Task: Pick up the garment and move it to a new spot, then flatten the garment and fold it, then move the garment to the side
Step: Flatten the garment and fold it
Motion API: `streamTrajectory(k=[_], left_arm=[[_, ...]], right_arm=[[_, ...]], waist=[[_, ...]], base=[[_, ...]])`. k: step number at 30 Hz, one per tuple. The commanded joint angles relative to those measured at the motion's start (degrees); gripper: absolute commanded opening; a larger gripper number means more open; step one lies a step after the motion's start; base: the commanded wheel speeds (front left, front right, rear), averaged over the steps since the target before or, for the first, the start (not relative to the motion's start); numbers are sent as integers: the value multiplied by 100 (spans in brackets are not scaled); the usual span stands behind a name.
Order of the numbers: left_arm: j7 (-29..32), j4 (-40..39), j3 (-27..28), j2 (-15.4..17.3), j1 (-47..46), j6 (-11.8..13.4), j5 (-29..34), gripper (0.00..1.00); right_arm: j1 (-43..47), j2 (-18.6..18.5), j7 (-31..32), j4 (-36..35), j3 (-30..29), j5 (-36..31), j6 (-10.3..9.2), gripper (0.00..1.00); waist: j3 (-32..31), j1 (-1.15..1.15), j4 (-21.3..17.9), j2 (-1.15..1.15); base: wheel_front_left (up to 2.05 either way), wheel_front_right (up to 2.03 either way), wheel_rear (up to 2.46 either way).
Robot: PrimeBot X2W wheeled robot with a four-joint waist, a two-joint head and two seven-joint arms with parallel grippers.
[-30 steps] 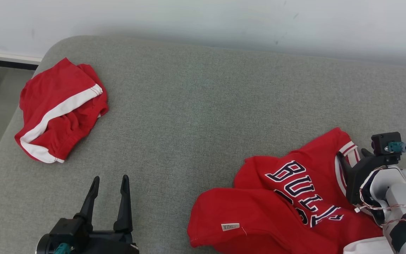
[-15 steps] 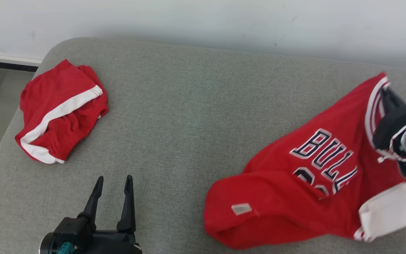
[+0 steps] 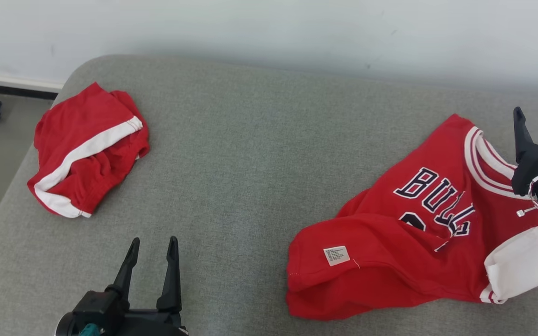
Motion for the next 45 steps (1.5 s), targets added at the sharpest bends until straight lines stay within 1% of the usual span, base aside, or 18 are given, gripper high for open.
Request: streamTrajectory(k=[1, 5, 7, 12, 13, 16, 21, 22, 23, 28, 32, 34, 37, 41, 45], left_arm=[[-19, 8, 38, 0, 86, 25, 78, 100], [-19, -15, 122, -1, 176, 3, 112, 100], [-19, -35, 163, -2, 243, -4, 136, 100], [-19, -81, 253, 0, 399, -17, 191, 100], [-19, -81, 253, 0, 399, -17, 191, 100], [-19, -99, 296, -2, 483, -27, 208, 100], [-19, -122, 348, -1, 554, -47, 255, 100], [-19, -123, 354, 0, 563, -39, 262, 100], [-19, -123, 354, 0, 563, -39, 262, 100], [-19, -115, 339, -1, 549, -49, 275, 100], [-19, -128, 325, -1, 533, -58, 269, 100], [-19, -126, 331, -1, 531, -65, 271, 100], [-19, -103, 313, -1, 534, -74, 282, 100], [-19, -60, 162, -3, 523, -113, 370, 100], [-19, 71, -255, -1, 513, -194, 463, 100]], right_arm=[[47, -17, -73, -47, -5, -83, -13, 100], [251, 13, -164, -461, -69, -156, -13, 100], [449, 11, -167, -974, -215, -171, -13, 100], [1400, 107, -162, -2275, -664, -296, -13, 100], [1400, 107, -162, -2275, -664, -296, -13, 100], [2113, 232, -163, -3037, -1007, -420, -13, 100], [3311, 543, -163, -4134, -1549, -644, -13, 100], [3767, 700, -163, -4541, -1746, -740, -13, 100], [3767, 700, -163, -4541, -1746, -740, -13, 100], [4833, 1159, -73, -5490, -2122, -902, -13, 100], [5537, 1532, 95, -6210, -2262, -1067, -13, 100], [5758, 1723, 158, -6480, -2317, -1107, -13, 100], [5981, 1905, 243, -6679, -2355, -1127, -13, 100], [6071, 2020, 290, -6788, -2338, -1177, -13, 100], [6064, 2054, 327, -6854, -2337, -1193, -13, 100]], waist=[[-168, 0, -140, -1], [-373, 0, -335, -1], [-449, 0, -439, -1], [-578, 0, -689, -1], [-578, 0, -689, -1], [-627, 0, -813, -1], [-690, 0, -972, -1], [-708, 0, -1010, -1], [-708, 0, -1010, -1], [-720, 0, -1051, -1], [-687, 0, -1061, -1], [-674, 0, -1074, -1], [-675, 0, -1082, -1], [-684, 0, -1097, -1], [-678, 0, -1104, -1]], base=[[0, 0, 0], [0, 0, 0], [0, 0, 0], [0, 0, 0], [0, 0, 0], [0, 0, 0], [0, 0, 0], [0, 0, 0], [0, 0, 0], [0, 0, 0], [0, 0, 0], [0, 0, 0], [0, 0, 0], [0, 0, 0], [0, 0, 0]])
